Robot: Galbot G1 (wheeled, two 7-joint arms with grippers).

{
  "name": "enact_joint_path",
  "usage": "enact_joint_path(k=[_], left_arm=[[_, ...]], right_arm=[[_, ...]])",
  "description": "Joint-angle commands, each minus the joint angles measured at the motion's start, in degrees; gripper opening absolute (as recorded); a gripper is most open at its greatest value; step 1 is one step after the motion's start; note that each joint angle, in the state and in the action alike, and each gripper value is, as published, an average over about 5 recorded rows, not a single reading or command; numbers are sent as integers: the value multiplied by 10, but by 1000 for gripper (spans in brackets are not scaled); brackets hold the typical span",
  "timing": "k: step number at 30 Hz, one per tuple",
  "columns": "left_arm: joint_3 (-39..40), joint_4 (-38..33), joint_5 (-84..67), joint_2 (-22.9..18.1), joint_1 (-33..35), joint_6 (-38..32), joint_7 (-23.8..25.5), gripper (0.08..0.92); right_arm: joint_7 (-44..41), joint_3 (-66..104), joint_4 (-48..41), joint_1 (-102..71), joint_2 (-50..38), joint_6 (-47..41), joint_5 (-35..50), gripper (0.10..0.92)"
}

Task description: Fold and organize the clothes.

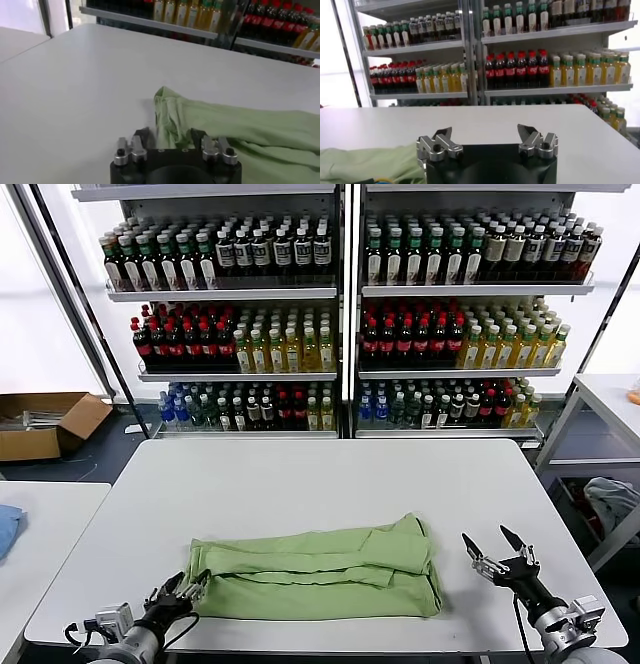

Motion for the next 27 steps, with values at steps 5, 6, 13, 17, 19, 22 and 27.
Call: enact_joint_path(k=[5, 6, 13, 17, 19, 22, 27], left_arm=[[19, 12, 80, -20, 8, -32, 15, 351], [17, 15, 89, -18, 9, -37, 19, 316], [-14, 20, 142, -4, 15, -70, 43, 126], [-87, 10, 134, 23, 9, -74, 59, 94], [-154, 9, 109, 46, 8, -72, 70, 94], [-250, 24, 62, 88, 7, -67, 87, 94], [-344, 91, 14, 159, 3, -61, 119, 94]], right_arm=[[1, 1, 0, -3, 3, 13, 3, 823], [1, 1, -1, -3, 3, 13, 3, 823], [4, -5, -1, 4, 4, 11, 3, 823], [6, -6, -1, 11, 3, 10, 4, 823], [6, -7, -2, 13, 2, 10, 5, 823], [9, -11, -4, 17, 3, 11, 5, 823], [10, -19, -3, 25, 6, 11, 5, 823]])
